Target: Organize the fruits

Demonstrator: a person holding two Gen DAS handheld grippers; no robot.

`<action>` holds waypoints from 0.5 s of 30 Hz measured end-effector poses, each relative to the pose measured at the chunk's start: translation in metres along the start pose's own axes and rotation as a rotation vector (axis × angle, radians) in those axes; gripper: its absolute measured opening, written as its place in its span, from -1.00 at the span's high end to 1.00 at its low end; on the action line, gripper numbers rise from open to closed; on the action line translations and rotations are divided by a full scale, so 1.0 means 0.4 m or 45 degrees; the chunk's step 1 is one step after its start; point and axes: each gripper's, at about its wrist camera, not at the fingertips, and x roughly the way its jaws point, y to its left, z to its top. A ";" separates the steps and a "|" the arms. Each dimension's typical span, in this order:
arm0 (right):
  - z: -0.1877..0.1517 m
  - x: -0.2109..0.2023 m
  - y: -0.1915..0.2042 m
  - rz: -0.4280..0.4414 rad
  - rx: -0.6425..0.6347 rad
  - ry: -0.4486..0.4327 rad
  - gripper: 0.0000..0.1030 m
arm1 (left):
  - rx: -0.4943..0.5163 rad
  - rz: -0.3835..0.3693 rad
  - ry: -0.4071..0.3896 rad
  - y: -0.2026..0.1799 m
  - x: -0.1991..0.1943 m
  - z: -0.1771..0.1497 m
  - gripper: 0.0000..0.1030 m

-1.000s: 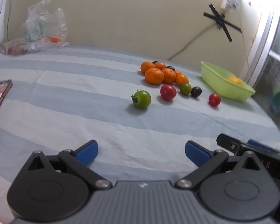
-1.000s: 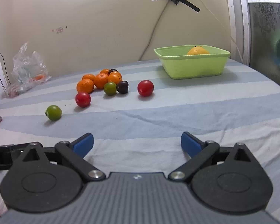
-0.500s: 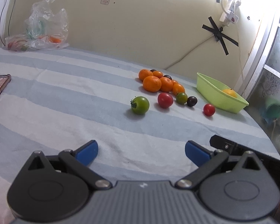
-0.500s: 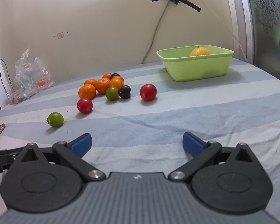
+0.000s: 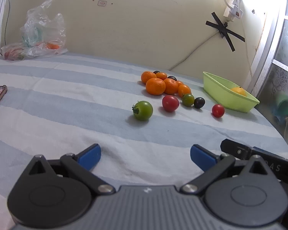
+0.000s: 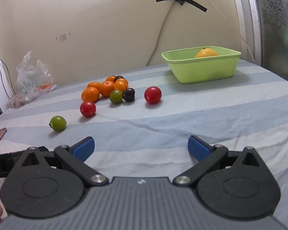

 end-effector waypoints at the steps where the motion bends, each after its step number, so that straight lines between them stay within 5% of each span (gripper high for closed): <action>1: 0.000 0.001 0.002 -0.005 -0.007 0.003 -1.00 | 0.005 0.002 0.002 0.000 0.001 0.001 -1.00; 5: 0.000 0.005 0.012 -0.030 -0.042 0.015 -1.00 | 0.003 0.017 0.001 0.008 0.004 0.006 -1.00; 8: 0.002 0.007 0.017 -0.030 -0.067 0.014 -0.78 | -0.024 0.029 -0.007 0.028 0.009 0.019 -1.00; 15: 0.050 0.051 0.051 0.081 -0.151 0.069 0.11 | -0.015 0.039 -0.079 0.061 0.023 0.075 -0.99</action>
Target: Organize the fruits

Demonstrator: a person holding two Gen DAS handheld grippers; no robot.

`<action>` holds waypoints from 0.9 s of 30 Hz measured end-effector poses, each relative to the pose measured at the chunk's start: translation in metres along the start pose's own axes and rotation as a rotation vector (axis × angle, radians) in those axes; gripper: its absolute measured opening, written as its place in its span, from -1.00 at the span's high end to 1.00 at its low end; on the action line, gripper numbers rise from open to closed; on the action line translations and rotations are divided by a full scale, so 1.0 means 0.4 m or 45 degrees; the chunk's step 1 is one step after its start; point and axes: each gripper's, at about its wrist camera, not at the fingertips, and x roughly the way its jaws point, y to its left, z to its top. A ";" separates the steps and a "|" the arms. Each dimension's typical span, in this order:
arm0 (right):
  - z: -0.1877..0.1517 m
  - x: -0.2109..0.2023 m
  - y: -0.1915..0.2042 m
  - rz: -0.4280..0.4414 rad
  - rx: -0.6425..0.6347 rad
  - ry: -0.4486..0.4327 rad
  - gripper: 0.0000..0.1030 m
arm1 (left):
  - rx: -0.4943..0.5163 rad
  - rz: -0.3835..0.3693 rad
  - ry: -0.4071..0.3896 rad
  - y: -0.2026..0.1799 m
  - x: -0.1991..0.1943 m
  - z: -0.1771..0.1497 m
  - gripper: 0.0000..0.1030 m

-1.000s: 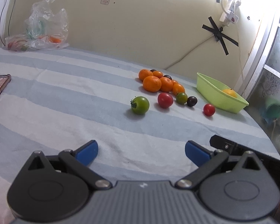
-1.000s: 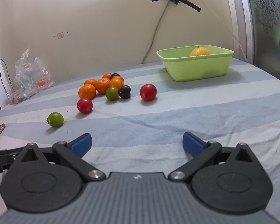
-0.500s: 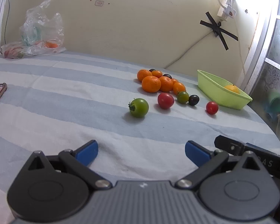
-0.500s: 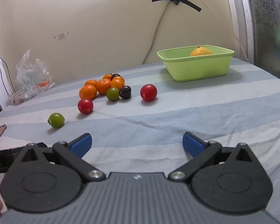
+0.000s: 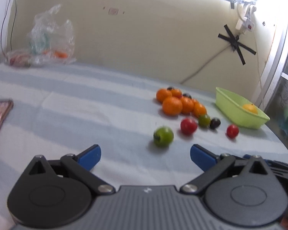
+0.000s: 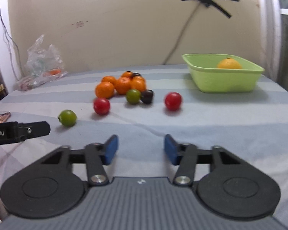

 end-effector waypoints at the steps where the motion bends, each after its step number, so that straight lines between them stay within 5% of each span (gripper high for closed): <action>1: 0.011 0.012 -0.001 0.022 0.012 0.010 0.20 | 0.022 0.001 -0.018 -0.003 0.003 0.008 -0.99; 15: 0.151 0.172 0.059 0.288 -0.038 0.057 0.25 | 0.218 -0.127 0.079 -0.033 0.094 0.044 -0.28; 22: 0.132 0.209 0.064 0.327 -0.028 0.176 0.37 | 0.207 -0.133 0.138 -0.034 0.121 0.040 0.42; 27: 0.112 0.148 0.049 0.320 -0.051 0.139 0.38 | 0.195 -0.202 0.163 -0.060 0.114 0.035 0.42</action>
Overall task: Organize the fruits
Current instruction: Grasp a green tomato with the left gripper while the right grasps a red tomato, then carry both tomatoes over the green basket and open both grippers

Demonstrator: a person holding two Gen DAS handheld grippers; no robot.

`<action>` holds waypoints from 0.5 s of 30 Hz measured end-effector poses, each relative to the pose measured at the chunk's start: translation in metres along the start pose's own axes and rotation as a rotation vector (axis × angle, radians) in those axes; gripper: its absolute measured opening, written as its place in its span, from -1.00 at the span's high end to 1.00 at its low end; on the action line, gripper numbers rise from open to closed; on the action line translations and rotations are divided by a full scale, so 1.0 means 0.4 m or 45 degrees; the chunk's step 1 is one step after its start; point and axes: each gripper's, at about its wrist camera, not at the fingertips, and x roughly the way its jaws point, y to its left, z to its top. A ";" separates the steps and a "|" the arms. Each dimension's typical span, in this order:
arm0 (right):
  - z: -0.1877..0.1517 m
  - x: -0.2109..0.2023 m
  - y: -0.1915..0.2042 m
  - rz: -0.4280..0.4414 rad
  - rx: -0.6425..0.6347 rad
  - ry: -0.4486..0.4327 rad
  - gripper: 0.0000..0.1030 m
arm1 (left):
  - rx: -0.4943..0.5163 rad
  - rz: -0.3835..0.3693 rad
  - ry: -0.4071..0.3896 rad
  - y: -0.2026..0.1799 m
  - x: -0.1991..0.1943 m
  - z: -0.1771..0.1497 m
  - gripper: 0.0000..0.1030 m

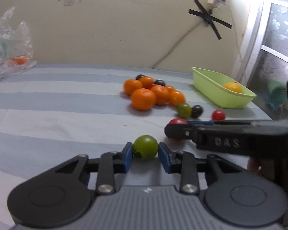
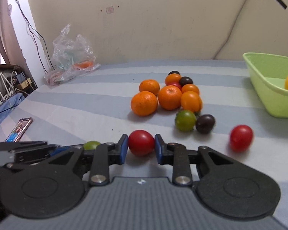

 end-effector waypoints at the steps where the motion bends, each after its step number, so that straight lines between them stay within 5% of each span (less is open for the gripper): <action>1: -0.009 -0.019 -0.006 0.001 0.007 -0.013 0.38 | 0.013 -0.013 0.005 -0.011 0.002 0.000 0.42; 8: -0.029 -0.167 -0.097 -0.133 0.073 -0.210 0.38 | 0.066 -0.202 0.029 -0.120 0.057 0.054 0.42; 15: 0.047 -0.252 -0.245 -0.389 0.022 -0.472 0.38 | 0.113 -0.289 -0.045 -0.263 0.200 0.230 0.42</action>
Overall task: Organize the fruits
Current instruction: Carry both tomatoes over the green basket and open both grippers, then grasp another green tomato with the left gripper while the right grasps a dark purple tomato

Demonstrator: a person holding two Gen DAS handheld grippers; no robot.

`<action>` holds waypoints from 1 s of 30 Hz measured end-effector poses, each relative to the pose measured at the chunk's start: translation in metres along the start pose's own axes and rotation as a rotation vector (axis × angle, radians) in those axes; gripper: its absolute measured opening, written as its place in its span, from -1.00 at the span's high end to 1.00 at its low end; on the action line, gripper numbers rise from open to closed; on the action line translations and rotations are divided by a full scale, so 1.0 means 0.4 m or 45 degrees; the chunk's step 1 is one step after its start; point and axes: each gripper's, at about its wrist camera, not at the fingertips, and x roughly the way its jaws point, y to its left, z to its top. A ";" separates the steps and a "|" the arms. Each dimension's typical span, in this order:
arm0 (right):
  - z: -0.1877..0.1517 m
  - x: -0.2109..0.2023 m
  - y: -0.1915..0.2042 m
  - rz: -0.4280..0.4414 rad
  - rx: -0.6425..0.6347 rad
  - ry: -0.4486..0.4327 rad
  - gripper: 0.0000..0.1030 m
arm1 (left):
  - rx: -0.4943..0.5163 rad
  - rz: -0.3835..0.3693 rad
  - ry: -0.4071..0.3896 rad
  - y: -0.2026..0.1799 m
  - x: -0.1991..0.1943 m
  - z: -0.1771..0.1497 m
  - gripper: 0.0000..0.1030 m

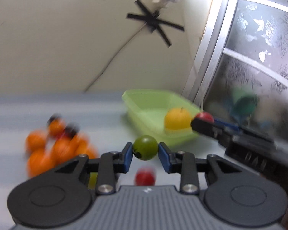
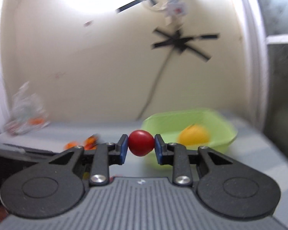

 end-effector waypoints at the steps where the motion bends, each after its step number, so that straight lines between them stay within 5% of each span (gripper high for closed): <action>1: 0.004 0.016 -0.017 -0.028 -0.017 -0.008 0.38 | -0.004 -0.010 0.000 -0.007 0.027 0.020 0.42; 15: -0.040 0.152 -0.049 -0.111 -0.196 0.054 0.34 | -0.054 -0.047 0.088 -0.010 0.242 0.100 0.35; 18: -0.040 0.145 -0.048 -0.111 -0.185 0.027 0.09 | -0.058 -0.051 0.083 -0.014 0.240 0.103 0.23; 25: -0.051 0.079 -0.048 -0.099 -0.140 -0.068 0.13 | -0.172 -0.036 -0.068 0.069 0.051 0.096 0.22; 30: -0.054 0.040 -0.027 0.033 -0.038 -0.036 0.29 | -0.226 0.111 -0.087 0.171 -0.111 0.001 0.22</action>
